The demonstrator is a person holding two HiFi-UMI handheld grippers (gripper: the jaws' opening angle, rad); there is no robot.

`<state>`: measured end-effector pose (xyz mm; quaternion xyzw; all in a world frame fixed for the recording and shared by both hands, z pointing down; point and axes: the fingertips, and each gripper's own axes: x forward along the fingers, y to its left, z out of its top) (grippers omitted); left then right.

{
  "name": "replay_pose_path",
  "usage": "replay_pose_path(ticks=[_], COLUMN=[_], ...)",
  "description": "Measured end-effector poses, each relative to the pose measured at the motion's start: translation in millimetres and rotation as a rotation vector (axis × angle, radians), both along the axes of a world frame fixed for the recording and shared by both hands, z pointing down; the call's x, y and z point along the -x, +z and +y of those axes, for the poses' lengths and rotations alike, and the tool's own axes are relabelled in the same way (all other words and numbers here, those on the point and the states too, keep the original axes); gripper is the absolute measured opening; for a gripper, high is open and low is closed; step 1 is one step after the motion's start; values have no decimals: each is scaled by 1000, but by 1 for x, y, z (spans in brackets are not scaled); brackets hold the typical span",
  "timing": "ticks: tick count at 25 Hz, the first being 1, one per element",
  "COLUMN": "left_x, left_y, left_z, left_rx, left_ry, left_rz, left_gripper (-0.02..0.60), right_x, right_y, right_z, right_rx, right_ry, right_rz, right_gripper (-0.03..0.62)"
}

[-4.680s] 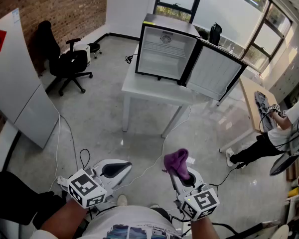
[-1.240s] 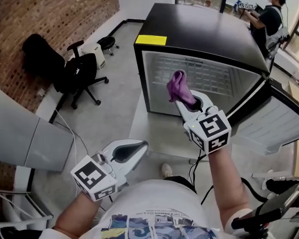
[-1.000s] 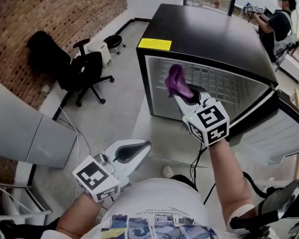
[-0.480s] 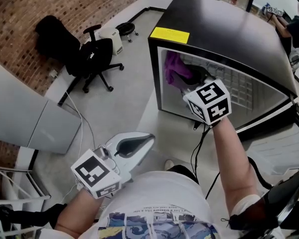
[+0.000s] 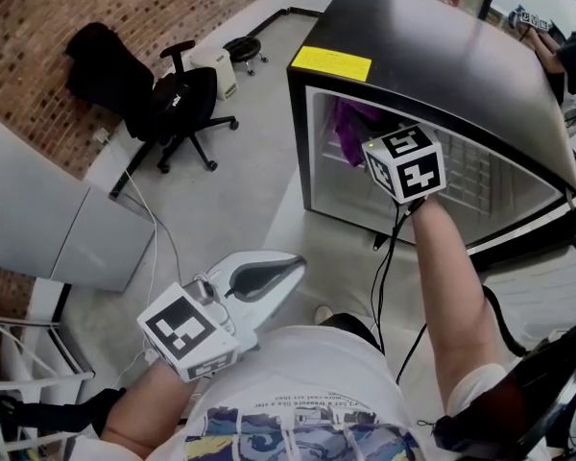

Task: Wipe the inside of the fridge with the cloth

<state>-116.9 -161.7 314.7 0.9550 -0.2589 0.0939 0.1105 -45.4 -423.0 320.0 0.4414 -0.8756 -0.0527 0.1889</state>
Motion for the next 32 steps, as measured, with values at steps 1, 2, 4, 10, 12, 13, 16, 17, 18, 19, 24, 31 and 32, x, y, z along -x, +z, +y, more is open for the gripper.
replay_pose_path(ticks=[1,2,4,10,12,13,16,17,18,19,24,31,32], left_x=[0,1,2,3,3,3,-1,-2,-4,-7,-5,-2,0], left_y=[0,1,2,-3,-2,-1,-1,-1,-2,-4,-6,-10,-10], left_z=[-1,-1,-1,-2,-2,-3,-4,-3,-2,-1,3,10,10], left_rx=[2,5,8,1,6,7,1,-1,-1,3,8,22,19], left_ry=[-1,-2,0,7,8,9,22,28,35,43,48,59,62], left_rz=[-1,-2,-8,-7,-5,-6,-10,-11,-10,-7,-11,17,16], left_gripper=[6,6,6,6,6,6,6,6,6,6,6,6,6], right_x=[-1,-2,-4,-20,-24,-25,-25,-24,-23,-23,-29,-25,-27], right_y=[0,0,3,4,5,5,3,3,4,4,3,-3,-3], right_z=[-4,-9,-18,-41,-46,-48,-54,-56,-58,-60,-68,-64,-66], right_rx=[-4,-6,1,-9,-9,-11,-18,-19,-20,-22,-30,-55,-54], right_ry=[7,12,22,132,154,163,184,188,191,195,237,246,260], right_rz=[5,8,5,21,14,12,16,22,30,37,66,33,31], right_gripper=[55,55,55,55,55,55,55,55,55,55,55,55,55])
